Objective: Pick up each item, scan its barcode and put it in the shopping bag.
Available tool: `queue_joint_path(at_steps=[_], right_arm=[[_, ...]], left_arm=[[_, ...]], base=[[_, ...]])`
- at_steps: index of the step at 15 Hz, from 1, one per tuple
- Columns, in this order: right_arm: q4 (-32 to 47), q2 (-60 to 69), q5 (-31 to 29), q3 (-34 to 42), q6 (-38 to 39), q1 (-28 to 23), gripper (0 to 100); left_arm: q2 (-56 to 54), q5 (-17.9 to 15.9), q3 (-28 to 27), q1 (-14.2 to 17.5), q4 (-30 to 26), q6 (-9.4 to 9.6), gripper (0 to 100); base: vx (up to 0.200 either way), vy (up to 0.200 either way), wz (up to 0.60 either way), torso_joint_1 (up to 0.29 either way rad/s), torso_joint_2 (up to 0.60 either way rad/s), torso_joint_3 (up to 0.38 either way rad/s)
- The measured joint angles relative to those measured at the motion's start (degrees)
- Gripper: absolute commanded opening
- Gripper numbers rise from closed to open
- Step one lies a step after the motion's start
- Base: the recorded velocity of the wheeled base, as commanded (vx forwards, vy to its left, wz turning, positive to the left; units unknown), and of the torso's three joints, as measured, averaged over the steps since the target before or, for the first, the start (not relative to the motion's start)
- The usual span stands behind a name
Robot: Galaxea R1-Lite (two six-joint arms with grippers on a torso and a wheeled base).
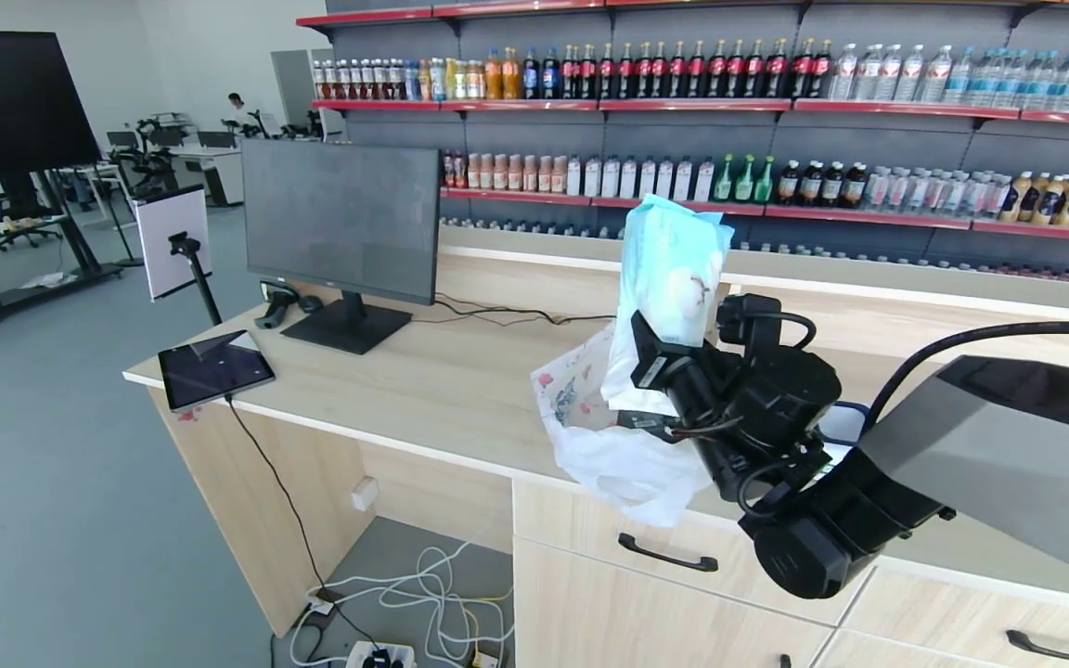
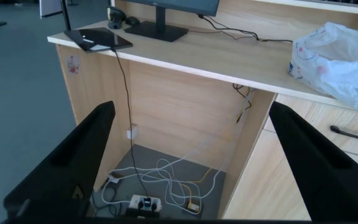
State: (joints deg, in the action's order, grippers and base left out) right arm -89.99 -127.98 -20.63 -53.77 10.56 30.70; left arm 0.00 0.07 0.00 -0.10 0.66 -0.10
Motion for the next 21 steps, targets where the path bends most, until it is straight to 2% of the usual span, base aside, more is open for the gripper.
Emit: queue_joint_path(at_steps=[1,5,12,21], right_arm=[[0.0,-0.9,-0.2,-1.0,0.1,-0.2,0],[0.1,-7.0,-1.6,-6.4,0.1,-0.3,0],[0.2,-12.9,-1.9,-10.5,-0.4,-4.3,0],[0.6,-18.5,-1.2,-16.0,-0.4,-4.8,0]], left_arm=[[0.0,0.0,0.0,0.0,0.0,0.12,100],[0.0,-0.4,0.0,0.0,-0.1,2.77,100],[0.0,-0.3,0.0,0.0,-0.2,2.41,100],[0.0,-0.3,0.0,0.0,-0.1,2.26,100]], base=[[0.000,0.000,0.00,0.000,0.00,0.000],[0.000,0.000,0.00,0.000,0.00,0.000],[0.000,0.000,0.00,0.000,0.00,0.000],[0.000,0.000,0.00,0.000,0.00,0.000]])
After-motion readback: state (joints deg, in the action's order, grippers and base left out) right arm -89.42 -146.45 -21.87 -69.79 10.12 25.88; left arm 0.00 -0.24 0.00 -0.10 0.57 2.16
